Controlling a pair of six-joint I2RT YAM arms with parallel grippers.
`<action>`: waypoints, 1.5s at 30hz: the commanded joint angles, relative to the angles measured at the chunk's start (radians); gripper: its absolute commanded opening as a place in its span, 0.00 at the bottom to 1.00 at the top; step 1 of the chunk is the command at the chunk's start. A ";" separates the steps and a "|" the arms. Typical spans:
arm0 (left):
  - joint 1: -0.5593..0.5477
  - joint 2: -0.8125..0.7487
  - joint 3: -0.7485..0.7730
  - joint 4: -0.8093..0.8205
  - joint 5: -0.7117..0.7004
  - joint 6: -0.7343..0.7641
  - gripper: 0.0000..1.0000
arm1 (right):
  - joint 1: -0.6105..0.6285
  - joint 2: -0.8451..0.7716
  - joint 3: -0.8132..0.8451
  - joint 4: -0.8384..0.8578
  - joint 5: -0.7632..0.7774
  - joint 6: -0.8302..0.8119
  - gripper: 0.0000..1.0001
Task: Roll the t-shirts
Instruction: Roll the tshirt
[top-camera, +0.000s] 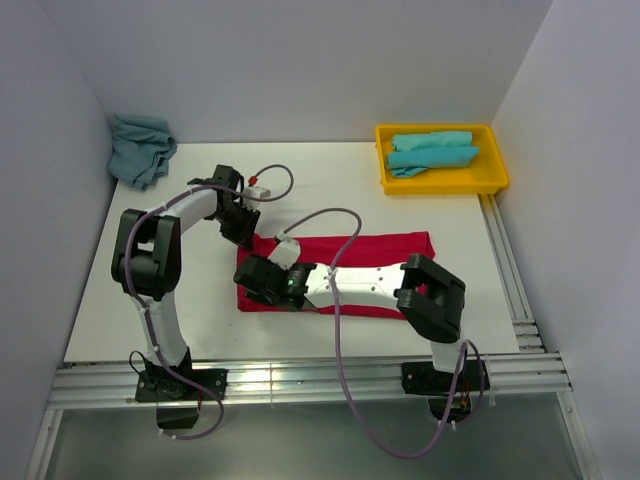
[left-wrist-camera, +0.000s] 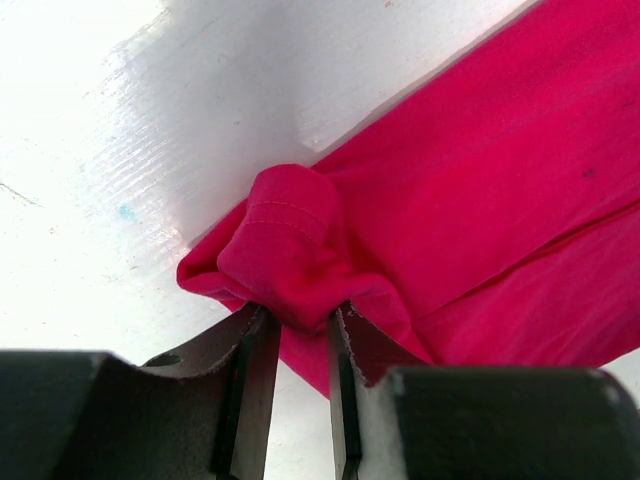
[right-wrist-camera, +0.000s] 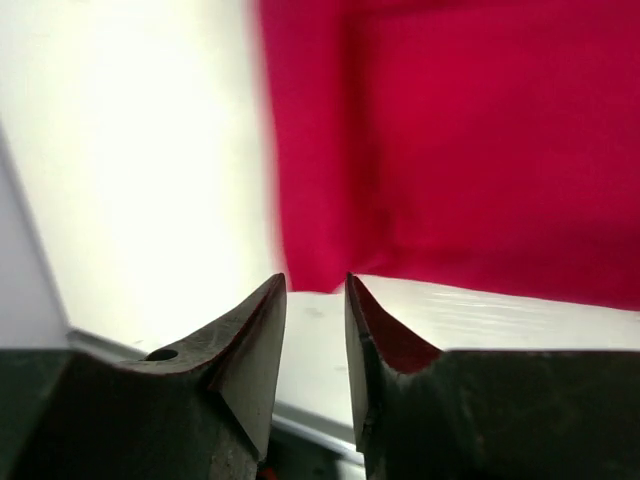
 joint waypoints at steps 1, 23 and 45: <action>-0.013 0.020 -0.013 0.040 -0.039 -0.005 0.29 | 0.008 -0.036 0.115 -0.120 0.104 -0.093 0.38; -0.019 0.015 -0.009 0.032 -0.055 -0.004 0.30 | -0.032 0.317 0.503 -0.309 0.075 -0.233 0.41; -0.021 0.021 0.004 0.026 -0.055 -0.004 0.35 | 0.010 0.478 0.652 -0.456 -0.011 -0.245 0.52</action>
